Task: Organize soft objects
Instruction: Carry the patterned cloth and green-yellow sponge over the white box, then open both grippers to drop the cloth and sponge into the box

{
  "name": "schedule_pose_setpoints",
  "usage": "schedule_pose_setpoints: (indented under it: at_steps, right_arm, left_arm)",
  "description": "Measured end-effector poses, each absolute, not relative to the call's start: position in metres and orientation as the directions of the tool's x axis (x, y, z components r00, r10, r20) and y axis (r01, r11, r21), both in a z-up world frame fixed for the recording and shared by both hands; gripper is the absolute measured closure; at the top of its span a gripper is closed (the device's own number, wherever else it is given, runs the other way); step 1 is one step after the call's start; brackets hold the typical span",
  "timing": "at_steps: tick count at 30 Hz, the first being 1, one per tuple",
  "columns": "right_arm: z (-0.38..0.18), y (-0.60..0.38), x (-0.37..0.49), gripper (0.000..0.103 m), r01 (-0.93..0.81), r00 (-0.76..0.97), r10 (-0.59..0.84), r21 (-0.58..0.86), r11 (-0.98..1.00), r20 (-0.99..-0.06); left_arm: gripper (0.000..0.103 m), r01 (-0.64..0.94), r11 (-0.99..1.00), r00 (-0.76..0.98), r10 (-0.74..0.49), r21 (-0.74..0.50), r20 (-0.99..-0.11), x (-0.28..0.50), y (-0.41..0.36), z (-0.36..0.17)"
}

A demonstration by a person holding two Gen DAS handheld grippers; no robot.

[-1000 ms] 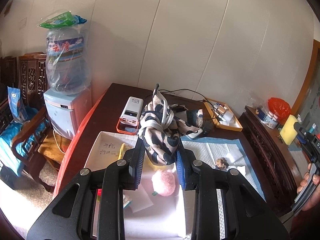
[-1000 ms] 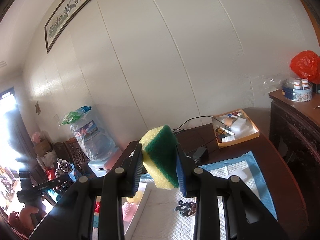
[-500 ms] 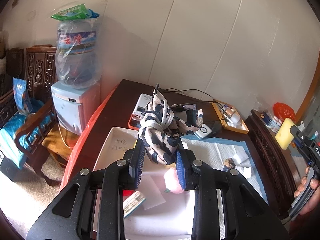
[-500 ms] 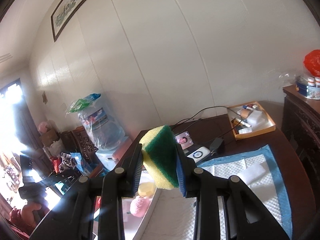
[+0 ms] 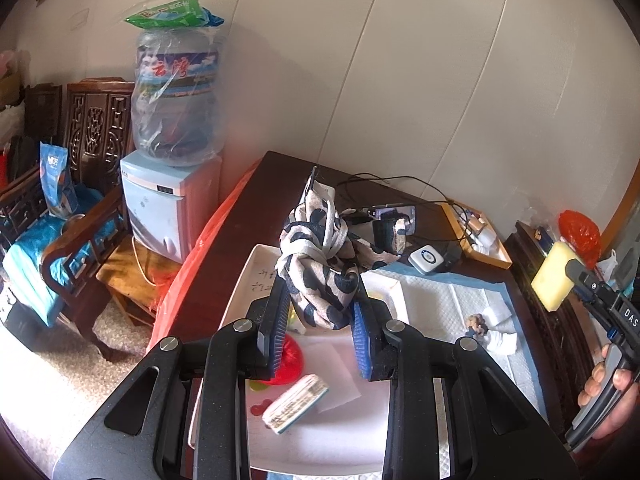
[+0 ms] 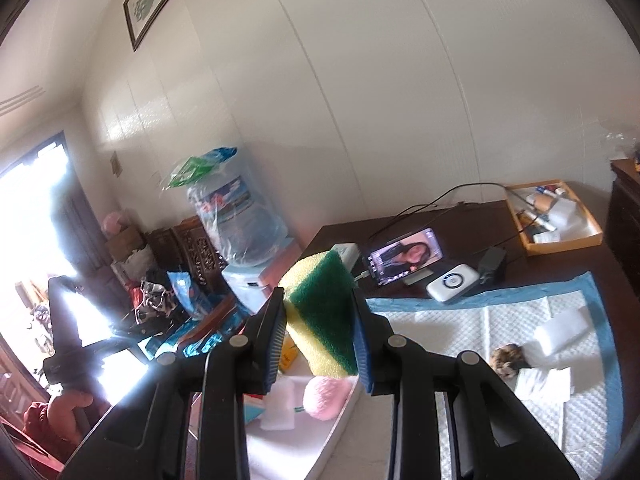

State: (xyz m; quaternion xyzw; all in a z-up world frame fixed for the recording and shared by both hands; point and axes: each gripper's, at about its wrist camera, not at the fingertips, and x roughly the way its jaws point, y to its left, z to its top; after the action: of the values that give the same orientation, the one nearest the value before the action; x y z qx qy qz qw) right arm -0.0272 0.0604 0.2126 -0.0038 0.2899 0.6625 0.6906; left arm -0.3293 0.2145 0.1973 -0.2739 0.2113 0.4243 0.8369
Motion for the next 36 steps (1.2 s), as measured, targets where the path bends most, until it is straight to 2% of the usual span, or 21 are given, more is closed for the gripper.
schedule_pose_setpoints:
  at_steps: [15,25,32,34,35,36]
  right_arm:
    - [0.190,0.101,-0.072,0.073,-0.919,-0.090,0.876,0.379,0.111,-0.474]
    - [0.133,0.151,-0.120,0.073,-0.921,-0.136,0.766,0.365,0.136,-0.629]
    - [0.106,0.166,-0.144,0.073,-0.928,-0.135,0.701,0.337,0.158,-0.700]
    - [0.104,0.167,-0.147,0.071,-0.932,-0.123,0.693,0.322,0.164,-0.711]
    - [0.104,0.168,-0.148,0.070,-0.936,-0.115,0.689,0.311,0.166,-0.716]
    - [0.104,0.168,-0.150,0.070,-0.939,-0.110,0.685,0.302,0.167,-0.720]
  left_arm:
    - [0.075,-0.790,0.546,0.582,0.522,-0.281,-0.624,-0.337,0.249,0.179]
    - [0.075,-0.730,0.641,0.570,0.378,-0.238,-0.730,-0.299,0.280,0.123]
    - [0.075,-0.705,0.670,0.544,0.300,-0.233,-0.783,-0.287,0.287,0.091]
    - [0.068,-0.705,0.672,0.536,0.295,-0.227,-0.791,-0.285,0.289,0.088]
    - [0.056,-0.706,0.671,0.534,0.297,-0.225,-0.792,-0.285,0.291,0.087]
    - [0.039,-0.709,0.669,0.534,0.303,-0.223,-0.790,-0.285,0.292,0.087]
